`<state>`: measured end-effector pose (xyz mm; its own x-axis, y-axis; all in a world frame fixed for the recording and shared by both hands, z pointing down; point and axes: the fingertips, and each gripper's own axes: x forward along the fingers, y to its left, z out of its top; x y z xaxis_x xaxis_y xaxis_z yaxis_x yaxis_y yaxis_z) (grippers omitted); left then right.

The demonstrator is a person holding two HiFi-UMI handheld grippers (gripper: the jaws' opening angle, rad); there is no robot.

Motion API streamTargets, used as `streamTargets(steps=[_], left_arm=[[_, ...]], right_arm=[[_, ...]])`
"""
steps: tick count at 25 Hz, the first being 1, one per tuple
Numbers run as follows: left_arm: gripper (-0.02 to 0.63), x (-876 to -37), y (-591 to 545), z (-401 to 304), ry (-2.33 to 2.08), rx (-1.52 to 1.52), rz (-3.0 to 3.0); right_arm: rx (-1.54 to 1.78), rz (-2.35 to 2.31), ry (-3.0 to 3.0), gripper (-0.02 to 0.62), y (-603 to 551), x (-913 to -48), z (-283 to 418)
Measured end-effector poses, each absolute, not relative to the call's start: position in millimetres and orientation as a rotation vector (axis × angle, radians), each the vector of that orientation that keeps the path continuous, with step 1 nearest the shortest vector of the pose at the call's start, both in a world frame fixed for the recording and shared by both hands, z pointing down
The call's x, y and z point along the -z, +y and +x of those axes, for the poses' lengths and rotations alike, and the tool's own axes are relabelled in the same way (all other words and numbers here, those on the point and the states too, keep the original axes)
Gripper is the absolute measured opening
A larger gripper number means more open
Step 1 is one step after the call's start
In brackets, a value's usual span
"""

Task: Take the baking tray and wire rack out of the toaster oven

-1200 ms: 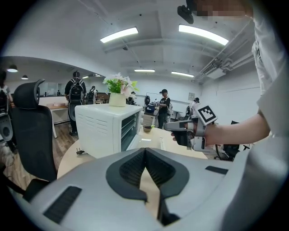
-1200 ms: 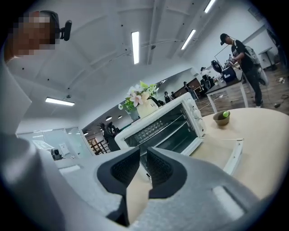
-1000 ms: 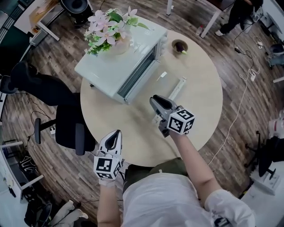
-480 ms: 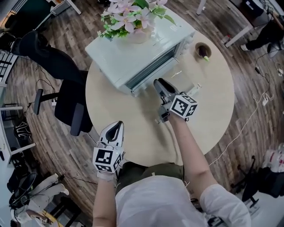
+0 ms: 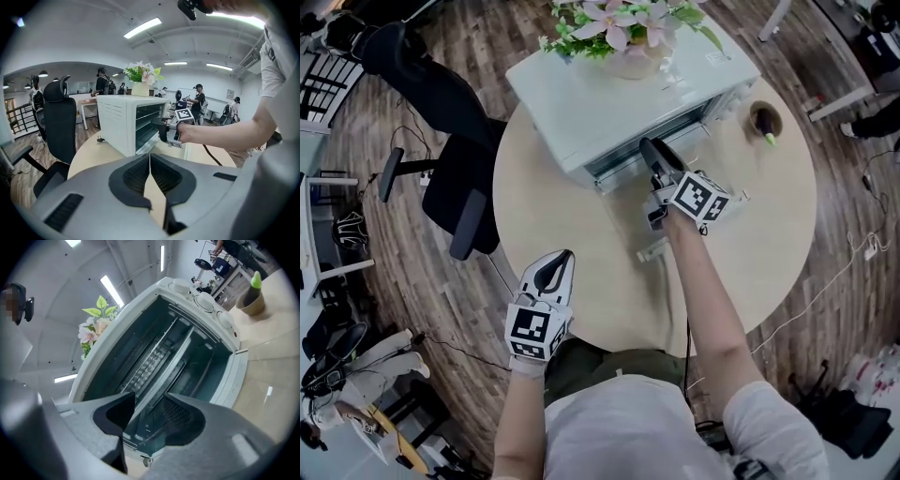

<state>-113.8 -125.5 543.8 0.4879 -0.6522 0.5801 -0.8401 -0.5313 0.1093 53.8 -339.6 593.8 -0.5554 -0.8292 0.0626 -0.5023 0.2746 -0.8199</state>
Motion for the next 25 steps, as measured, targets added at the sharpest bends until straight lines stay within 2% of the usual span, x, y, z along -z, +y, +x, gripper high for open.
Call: streamTargets(steps=[25], left_arm=[[-0.008, -563.7, -108.8, -135.2, -1.303, -0.729, 2.272]], right_arm=[[1.200, -1.252, 2.199, 0.179, -390.0, -605.8, 34.4]])
